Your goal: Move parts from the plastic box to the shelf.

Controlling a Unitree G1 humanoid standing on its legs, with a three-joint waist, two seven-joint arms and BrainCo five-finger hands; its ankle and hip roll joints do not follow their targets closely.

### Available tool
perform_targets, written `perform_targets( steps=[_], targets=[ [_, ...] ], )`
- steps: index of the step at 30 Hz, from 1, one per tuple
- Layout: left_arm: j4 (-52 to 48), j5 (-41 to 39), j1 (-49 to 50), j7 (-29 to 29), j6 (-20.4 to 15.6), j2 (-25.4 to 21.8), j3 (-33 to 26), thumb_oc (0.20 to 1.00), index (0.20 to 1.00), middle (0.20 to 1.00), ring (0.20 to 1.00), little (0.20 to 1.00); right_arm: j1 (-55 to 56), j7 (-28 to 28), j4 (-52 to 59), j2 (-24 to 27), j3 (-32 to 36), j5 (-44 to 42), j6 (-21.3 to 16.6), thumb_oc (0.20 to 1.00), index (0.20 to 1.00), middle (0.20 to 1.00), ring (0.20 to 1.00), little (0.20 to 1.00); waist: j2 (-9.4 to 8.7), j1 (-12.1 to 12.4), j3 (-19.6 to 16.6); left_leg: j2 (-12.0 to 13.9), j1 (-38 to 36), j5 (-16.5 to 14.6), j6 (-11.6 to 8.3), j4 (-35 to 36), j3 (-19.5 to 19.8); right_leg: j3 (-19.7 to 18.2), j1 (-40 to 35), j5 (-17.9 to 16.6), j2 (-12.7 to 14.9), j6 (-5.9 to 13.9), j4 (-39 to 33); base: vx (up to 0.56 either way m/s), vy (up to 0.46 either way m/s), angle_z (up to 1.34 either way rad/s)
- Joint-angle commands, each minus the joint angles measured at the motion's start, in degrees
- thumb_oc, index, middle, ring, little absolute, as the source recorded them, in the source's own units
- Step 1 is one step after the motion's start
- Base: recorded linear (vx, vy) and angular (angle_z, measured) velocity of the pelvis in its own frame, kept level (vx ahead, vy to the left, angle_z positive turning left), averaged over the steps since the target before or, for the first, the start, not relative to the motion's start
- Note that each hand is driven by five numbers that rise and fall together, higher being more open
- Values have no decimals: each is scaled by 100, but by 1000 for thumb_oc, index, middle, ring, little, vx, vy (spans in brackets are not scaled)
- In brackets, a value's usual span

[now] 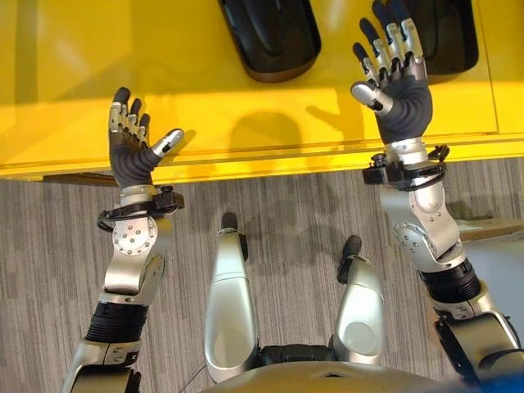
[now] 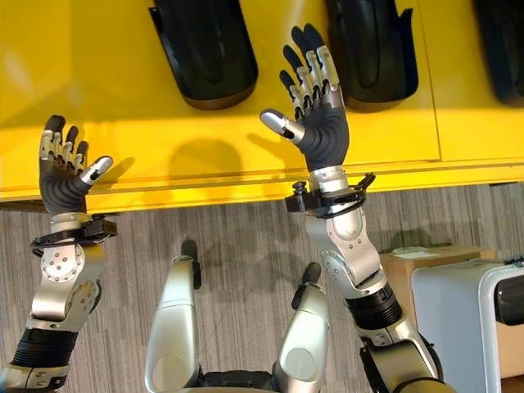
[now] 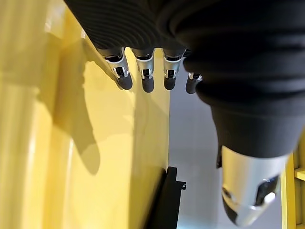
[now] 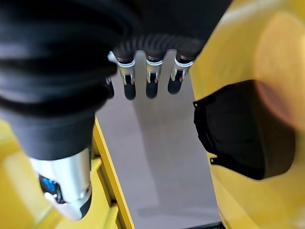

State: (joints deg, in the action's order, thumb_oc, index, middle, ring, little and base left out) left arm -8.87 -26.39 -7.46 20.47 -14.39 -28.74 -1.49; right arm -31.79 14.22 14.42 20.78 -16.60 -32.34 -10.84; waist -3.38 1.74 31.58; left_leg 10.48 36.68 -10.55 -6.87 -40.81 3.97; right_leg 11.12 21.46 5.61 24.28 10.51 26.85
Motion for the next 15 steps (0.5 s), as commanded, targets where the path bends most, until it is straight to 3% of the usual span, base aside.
perform_targets(
  steps=[1, 4, 5, 6, 7, 9, 10, 11, 15],
  targets=[
    [-615, -5, 22, -74, -323, -231, 51, 1000, 1000, 1000, 1000, 1000, -349, 129, 55, -117, 351, 94, -284, 1000, 1000, 1000, 1000, 1000, 59, 135, -364, 96, -144, 286, 58, 493, -141, -32, -2, 481, 235, -200, 815, 0, 0, 0],
    [-730, -6, 136, -100, -321, -288, 101, 1000, 1000, 1000, 1000, 1000, -847, 333, -160, -20, 348, 200, -254, 1000, 1000, 1000, 1000, 1000, 73, 254, -395, 80, -149, 288, 74, 501, -132, -12, -32, 490, 240, -204, 814, 20, -9, 4],
    [-737, -9, 130, -102, -322, -289, 96, 1000, 1000, 1000, 1000, 1000, -866, 336, -171, -19, 348, 202, -261, 1000, 1000, 1000, 1000, 1000, 84, 253, -368, 64, -97, 431, 118, 533, -142, 3, 17, 366, 248, -242, 778, 8, -3, 7],
    [-778, 18, 195, -115, -317, -344, 127, 1000, 1000, 1000, 1000, 1000, -1088, 480, -333, 36, 375, 322, -228, 1000, 1000, 1000, 1000, 1000, 90, 305, -399, 71, -153, 286, 80, 508, -134, -6, -47, 499, 246, -204, 818, -71, 19, 5],
    [-810, -23, 214, -142, -321, -345, 145, 1000, 1000, 1000, 1000, 1000, -1208, 540, -412, 56, 369, 345, -225, 1000, 1000, 1000, 1000, 1000, 104, 330, -377, 52, -102, 427, 126, 544, -146, 15, -2, 380, 255, -241, 784, 91, -28, 4],
    [-843, -85, 251, -189, -339, -385, 195, 1000, 1000, 1000, 1000, 1000, -1465, 664, -625, 129, 339, 444, -169, 1000, 1000, 1000, 1000, 1000, 107, 381, -406, 52, -151, 286, 86, 515, -131, 12, -58, 507, 253, -203, 822, 9, 1, 6],
    [-865, -119, 243, -208, -344, -400, 213, 1000, 1000, 1000, 1000, 1000, -1579, 702, -721, 146, 321, 456, -162, 1000, 1000, 1000, 1000, 1000, 123, 399, -374, 33, -95, 426, 133, 536, -136, 26, -12, 387, 261, -243, 790, 4, 0, 8],
    [-860, -119, 245, -208, -342, -398, 213, 1000, 1000, 1000, 1000, 1000, -1578, 702, -725, 145, 317, 454, -161, 1000, 1000, 1000, 1000, 1000, 112, 399, -395, 48, -146, 285, 89, 506, -125, 10, -61, 507, 252, -205, 822, 12, -1, 3],
    [-909, -236, 294, -245, -362, -461, 288, 1000, 1000, 1000, 1000, 1000, -1971, 869, -1167, 267, 262, 554, -51, 1000, 1000, 1000, 1000, 1000, 132, 482, -384, 33, -139, 264, 95, 492, -102, 6, -78, 540, 254, -209, 858, 24, -5, 1]
  ],
)
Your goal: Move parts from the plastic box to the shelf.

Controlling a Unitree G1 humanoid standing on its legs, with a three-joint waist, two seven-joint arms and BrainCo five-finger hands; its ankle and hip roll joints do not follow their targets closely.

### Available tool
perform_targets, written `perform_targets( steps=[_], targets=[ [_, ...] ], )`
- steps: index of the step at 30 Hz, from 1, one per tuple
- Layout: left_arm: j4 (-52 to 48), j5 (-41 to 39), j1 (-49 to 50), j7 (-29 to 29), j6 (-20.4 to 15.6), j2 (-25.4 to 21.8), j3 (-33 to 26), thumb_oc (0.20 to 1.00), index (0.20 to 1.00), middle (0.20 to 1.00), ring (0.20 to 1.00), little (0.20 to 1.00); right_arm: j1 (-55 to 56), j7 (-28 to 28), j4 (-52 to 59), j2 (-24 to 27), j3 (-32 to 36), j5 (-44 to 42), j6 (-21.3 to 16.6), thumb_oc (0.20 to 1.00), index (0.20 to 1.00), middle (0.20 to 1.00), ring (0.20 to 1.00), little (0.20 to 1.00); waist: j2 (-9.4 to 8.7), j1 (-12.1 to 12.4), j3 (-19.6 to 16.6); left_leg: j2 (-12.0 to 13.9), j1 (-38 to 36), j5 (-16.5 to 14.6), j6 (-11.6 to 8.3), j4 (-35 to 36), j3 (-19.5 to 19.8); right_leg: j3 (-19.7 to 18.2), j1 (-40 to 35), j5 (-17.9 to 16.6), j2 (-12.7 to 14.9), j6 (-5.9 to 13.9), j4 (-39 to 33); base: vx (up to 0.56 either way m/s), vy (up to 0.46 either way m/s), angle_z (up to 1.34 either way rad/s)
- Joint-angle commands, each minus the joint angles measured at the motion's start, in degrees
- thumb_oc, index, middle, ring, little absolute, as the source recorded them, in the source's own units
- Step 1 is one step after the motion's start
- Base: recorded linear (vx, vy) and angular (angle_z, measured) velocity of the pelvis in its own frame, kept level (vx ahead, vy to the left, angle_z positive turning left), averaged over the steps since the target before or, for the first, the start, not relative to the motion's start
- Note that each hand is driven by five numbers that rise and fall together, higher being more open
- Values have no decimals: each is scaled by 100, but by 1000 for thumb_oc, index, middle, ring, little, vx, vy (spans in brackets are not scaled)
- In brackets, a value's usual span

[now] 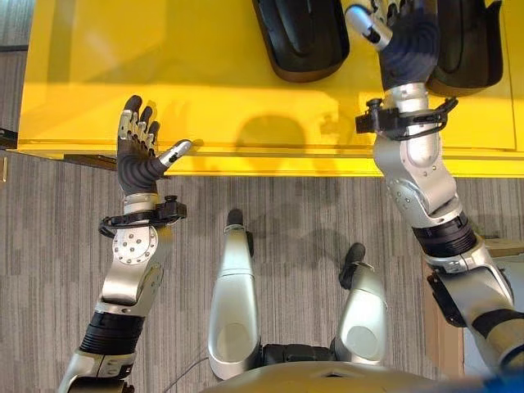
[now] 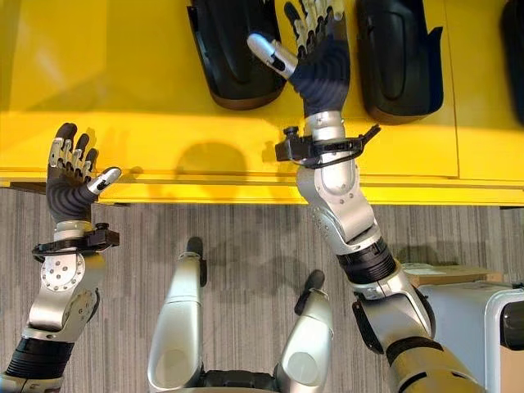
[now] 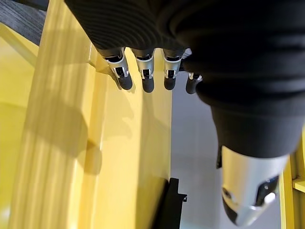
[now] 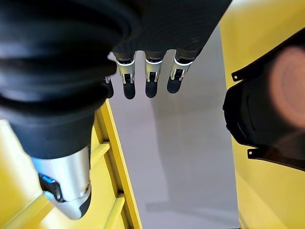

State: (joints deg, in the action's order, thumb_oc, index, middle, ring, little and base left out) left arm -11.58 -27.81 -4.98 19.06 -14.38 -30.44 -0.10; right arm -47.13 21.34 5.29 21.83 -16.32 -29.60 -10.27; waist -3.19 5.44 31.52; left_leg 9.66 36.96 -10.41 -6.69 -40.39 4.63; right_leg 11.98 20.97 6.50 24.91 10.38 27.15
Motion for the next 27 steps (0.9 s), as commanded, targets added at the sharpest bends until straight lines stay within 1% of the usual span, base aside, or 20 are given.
perform_targets(
  steps=[1, 4, 6, 15, 23, 27],
  targets=[
    [-670, -150, 66, -122, -380, -325, 174, 1000, 1000, 1000, 1000, 1000, -592, 233, -454, 239, 213, 288, -75, 1000, 1000, 1000, 1000, 1000, 128, 139, -376, 106, -165, 253, 79, 451, -160, -72, -29, 457, 189, -201, 840, 9, 3, 3],
    [-700, -210, 105, -152, -402, -358, 193, 1000, 1000, 1000, 1000, 1000, -841, 318, -707, 339, 193, 360, -38, 1000, 1000, 1000, 1000, 1000, 140, 174, -371, 98, -151, 255, 80, 443, -158, -63, -23, 467, 185, -204, 851, 2, 0, 1],
    [-738, -297, 178, -191, -426, -411, 229, 1000, 1000, 1000, 1000, 1000, -1158, 418, -1081, 470, 136, 365, 6, 1000, 1000, 1000, 1000, 1000, 155, 218, -368, 82, -136, 264, 81, 446, -150, -68, -17, 475, 188, -211, 861, 0, 0, 0],
    [-818, -462, 376, -237, -480, -533, 255, 1000, 1000, 1000, 1000, 1000, -1912, 577, -2197, 750, -40, 284, 85, 1000, 1000, 1000, 1000, 1000, 204, 304, -329, 77, -138, 297, 86, 474, -134, -81, 27, 477, 179, -223, 903, 0, 0, 0],
    [-785, -623, 472, -265, -498, -520, 316, 1000, 1000, 1000, 1000, 1000, -2164, 636, -2949, 812, -101, 226, 141, 1000, 1000, 1000, 1000, 1000, 253, 338, -285, 66, -106, 305, 94, 458, -126, -94, 54, 485, 170, -226, 938, 0, 0, 0],
    [-787, -615, 473, -260, -482, -516, 325, 1000, 1000, 1000, 1000, 1000, -2144, 624, -3033, 775, -82, 41, 106, 1000, 1000, 1000, 1000, 1000, 271, 344, -266, 64, -95, 301, 100, 440, -124, -85, 72, 501, 173, -229, 969, 0, 0, 0]
  ],
)
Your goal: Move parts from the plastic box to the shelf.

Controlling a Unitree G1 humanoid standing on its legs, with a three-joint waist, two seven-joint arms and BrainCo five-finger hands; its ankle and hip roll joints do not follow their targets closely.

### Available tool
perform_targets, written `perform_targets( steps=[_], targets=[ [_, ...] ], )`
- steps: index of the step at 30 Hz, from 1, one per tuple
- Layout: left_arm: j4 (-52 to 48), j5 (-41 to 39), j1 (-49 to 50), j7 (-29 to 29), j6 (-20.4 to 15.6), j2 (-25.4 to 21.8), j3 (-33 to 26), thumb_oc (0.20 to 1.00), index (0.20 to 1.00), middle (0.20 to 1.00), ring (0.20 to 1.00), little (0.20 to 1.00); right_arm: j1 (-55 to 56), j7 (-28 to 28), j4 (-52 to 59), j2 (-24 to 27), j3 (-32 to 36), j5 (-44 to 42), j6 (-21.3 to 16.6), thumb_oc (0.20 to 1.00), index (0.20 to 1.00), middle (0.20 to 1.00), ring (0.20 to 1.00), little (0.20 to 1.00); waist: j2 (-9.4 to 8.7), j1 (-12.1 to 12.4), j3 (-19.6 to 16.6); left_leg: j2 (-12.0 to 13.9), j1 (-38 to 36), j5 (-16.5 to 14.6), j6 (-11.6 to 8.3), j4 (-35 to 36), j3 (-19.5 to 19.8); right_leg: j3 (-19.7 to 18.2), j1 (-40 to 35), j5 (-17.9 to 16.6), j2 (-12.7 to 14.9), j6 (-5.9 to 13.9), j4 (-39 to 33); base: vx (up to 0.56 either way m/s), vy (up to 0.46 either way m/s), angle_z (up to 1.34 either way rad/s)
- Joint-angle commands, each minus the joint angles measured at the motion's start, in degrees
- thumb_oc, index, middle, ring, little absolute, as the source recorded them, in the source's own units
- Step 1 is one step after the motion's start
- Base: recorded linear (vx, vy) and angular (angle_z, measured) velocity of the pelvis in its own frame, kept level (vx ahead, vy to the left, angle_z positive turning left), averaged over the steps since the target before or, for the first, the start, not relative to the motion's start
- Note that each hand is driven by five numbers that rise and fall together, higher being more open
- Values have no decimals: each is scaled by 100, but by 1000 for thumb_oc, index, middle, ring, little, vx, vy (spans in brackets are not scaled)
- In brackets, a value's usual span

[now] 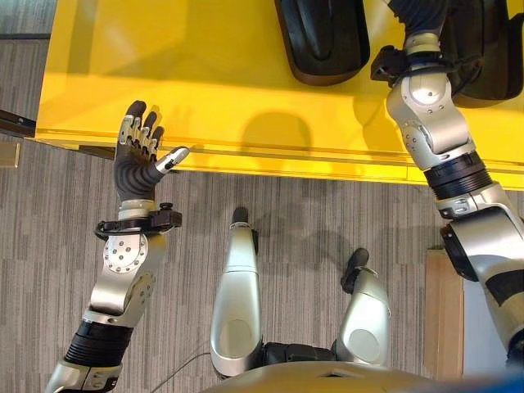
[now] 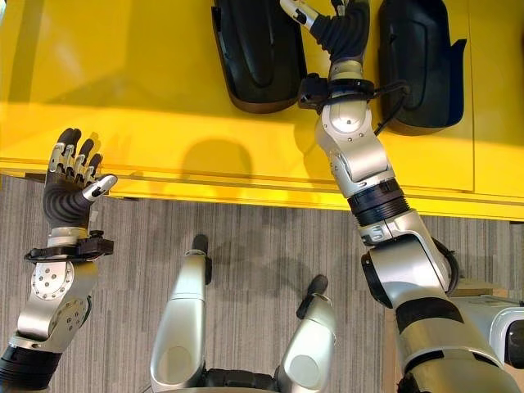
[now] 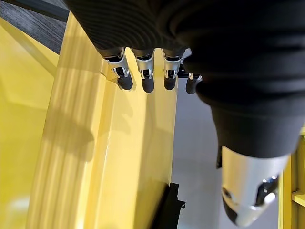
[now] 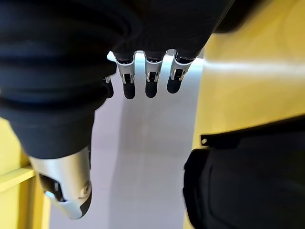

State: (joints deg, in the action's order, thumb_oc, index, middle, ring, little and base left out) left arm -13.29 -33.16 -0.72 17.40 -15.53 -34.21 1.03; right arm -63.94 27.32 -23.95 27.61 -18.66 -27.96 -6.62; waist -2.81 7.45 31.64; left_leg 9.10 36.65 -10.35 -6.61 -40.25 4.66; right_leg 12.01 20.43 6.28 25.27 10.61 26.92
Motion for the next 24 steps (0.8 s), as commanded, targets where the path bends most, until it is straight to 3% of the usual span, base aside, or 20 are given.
perform_targets(
  steps=[1, 24],
  targets=[
    [-612, -75, 62, -95, -363, -131, 217, 1000, 1000, 1000, 1000, 1000, -445, 1, -95, 200, 146, -116, -258, 1000, 1000, 1000, 1000, 1000, 235, 144, -267, 113, -61, 297, 92, 425, -128, -95, 127, 527, 133, -253, 993, 0, 0, 0],
    [-447, -196, 116, -148, -216, -52, 320, 1000, 1000, 1000, 1000, 1000, 206, -516, -267, -8, -52, -909, -157, 1000, 1000, 1000, 1000, 1000, 243, 154, -187, 122, 51, 297, 127, 346, -124, -138, 311, 543, 122, -274, 1119, 0, 0, 0]
  ],
)
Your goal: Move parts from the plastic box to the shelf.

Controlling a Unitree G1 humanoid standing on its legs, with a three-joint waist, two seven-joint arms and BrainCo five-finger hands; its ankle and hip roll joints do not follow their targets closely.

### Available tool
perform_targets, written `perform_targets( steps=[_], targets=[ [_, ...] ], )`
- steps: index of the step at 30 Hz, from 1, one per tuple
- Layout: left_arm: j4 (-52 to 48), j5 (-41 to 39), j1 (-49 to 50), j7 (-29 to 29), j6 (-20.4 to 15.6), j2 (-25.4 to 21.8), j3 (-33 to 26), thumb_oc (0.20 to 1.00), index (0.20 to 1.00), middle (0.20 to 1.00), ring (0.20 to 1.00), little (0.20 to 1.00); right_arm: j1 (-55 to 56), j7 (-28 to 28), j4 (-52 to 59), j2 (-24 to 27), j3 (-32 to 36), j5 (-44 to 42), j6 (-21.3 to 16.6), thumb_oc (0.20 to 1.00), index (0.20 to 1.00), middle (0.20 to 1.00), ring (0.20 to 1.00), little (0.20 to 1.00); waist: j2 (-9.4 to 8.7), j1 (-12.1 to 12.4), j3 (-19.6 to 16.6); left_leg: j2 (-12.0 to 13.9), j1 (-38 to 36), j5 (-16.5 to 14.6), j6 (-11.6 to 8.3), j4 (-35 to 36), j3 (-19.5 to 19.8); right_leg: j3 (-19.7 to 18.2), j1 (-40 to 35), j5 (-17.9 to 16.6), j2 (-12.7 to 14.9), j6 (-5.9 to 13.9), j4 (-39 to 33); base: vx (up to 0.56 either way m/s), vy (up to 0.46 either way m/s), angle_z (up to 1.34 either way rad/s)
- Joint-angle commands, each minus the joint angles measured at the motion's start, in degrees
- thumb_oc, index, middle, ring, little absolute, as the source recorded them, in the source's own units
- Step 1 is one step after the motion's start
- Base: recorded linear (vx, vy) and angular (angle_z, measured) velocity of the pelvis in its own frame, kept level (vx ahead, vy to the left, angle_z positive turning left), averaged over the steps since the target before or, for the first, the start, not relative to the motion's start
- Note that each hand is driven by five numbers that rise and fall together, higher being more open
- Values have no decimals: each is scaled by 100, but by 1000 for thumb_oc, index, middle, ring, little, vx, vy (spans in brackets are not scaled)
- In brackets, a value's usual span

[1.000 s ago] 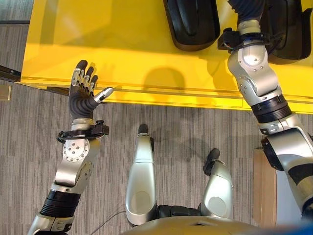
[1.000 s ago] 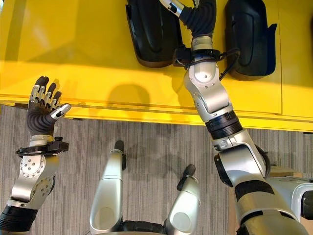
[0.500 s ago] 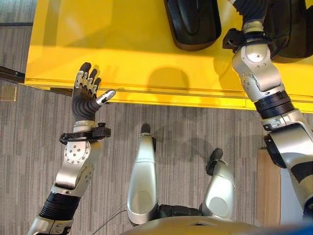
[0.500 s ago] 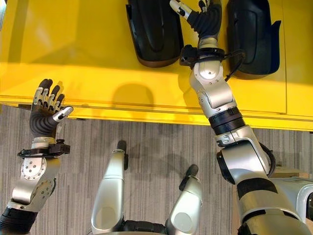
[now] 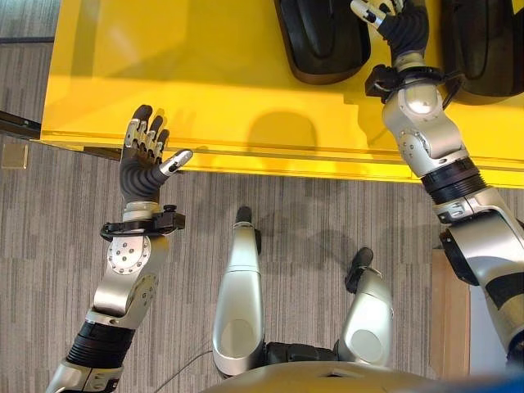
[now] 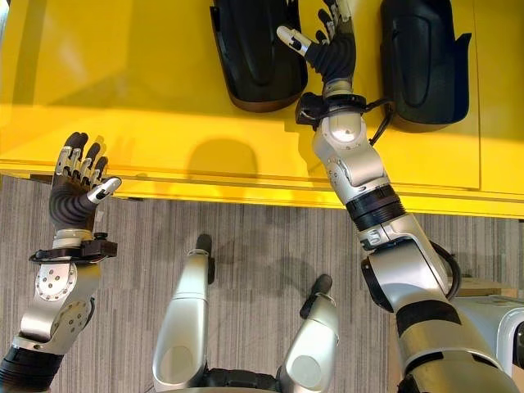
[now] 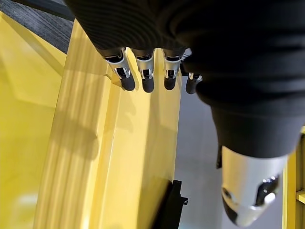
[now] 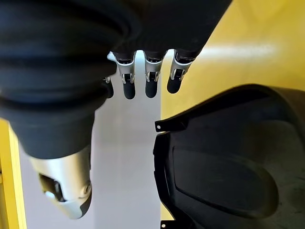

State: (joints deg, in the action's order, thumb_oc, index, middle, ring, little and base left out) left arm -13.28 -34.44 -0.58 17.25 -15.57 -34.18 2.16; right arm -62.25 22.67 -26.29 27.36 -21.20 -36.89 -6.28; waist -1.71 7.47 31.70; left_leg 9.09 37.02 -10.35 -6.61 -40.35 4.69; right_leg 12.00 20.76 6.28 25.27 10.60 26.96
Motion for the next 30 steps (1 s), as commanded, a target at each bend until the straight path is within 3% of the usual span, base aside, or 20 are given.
perform_targets(
  steps=[1, 30],
  targets=[
    [-450, -67, 104, -133, -207, -56, 209, 1000, 1000, 1000, 1000, 1000, 44, -51, -55, 15, 198, -10, -183, 1000, 1000, 1000, 1000, 1000, 135, 148, -192, 125, 19, 298, 129, 355, -128, -146, 292, 544, 124, -274, 1126, 0, 0, 0],
    [-390, -51, 227, -75, -150, 65, 144, 1000, 1000, 1000, 1000, 1000, 730, -158, 43, -250, 327, 11, -79, 1000, 1000, 1000, 1000, 1000, 148, 105, -190, 120, 136, 304, 146, 319, -124, -155, 414, 535, 124, -283, 1167, 0, 0, 0]
  ],
)
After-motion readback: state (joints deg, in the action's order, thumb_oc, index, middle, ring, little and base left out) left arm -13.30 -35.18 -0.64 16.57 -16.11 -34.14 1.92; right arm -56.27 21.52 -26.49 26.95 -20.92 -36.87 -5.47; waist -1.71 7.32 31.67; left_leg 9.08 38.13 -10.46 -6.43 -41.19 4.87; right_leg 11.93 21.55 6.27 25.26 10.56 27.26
